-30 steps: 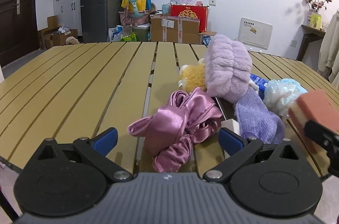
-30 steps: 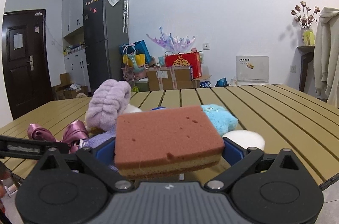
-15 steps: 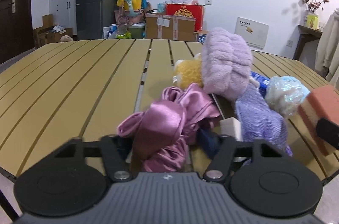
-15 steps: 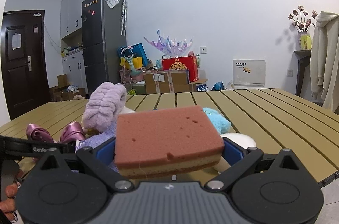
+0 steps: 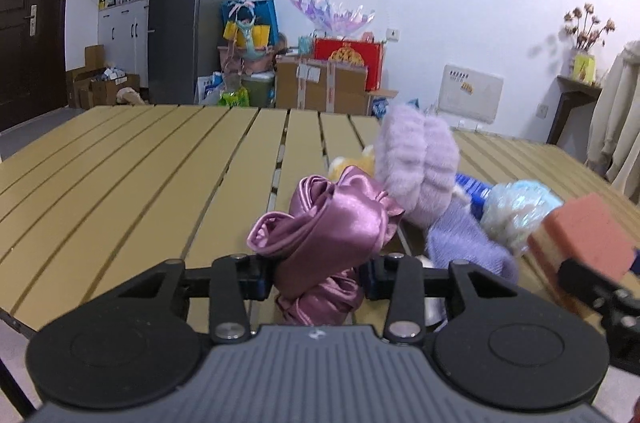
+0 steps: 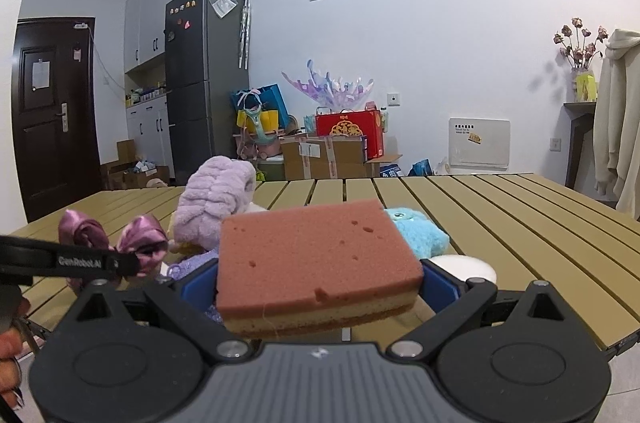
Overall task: Collect trash
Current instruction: 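Close left gripper on pink satin scrunchie while right gripper grasps pink sponge, then lift scrunchie and sponge off the table and carry both over the black bin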
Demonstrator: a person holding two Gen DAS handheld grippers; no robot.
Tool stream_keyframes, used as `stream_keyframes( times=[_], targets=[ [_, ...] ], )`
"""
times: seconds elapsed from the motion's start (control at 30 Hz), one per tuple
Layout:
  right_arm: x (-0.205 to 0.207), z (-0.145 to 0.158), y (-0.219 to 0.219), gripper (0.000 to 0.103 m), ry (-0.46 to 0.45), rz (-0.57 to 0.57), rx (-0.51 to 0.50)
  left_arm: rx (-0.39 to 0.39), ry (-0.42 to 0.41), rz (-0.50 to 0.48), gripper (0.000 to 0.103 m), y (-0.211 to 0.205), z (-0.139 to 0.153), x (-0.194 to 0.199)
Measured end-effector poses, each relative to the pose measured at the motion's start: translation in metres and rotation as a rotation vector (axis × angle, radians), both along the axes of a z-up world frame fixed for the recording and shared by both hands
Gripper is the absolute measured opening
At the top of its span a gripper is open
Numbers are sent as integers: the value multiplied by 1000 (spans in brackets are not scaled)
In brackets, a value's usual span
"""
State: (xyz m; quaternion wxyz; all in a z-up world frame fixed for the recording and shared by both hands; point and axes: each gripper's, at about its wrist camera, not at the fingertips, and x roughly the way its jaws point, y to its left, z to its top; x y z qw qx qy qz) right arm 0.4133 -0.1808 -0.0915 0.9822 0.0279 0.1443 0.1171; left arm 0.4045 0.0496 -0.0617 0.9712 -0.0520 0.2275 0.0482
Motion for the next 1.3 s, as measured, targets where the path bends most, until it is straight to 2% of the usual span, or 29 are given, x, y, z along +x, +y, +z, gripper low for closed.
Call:
stream_keyframes(
  times=[0.43,0.87,1.3],
  targets=[
    [-17,10,-5,100,-35,21,15,-9,-116,-4,40,-5,37,-36],
    [-56,33,-21,100,-71,48,38,-3,-141,-36,40,-21,53,-77],
    [-121,48,-33,100,-85,68,40,-2,-180,-62,40,-29,83,-154]
  ],
)
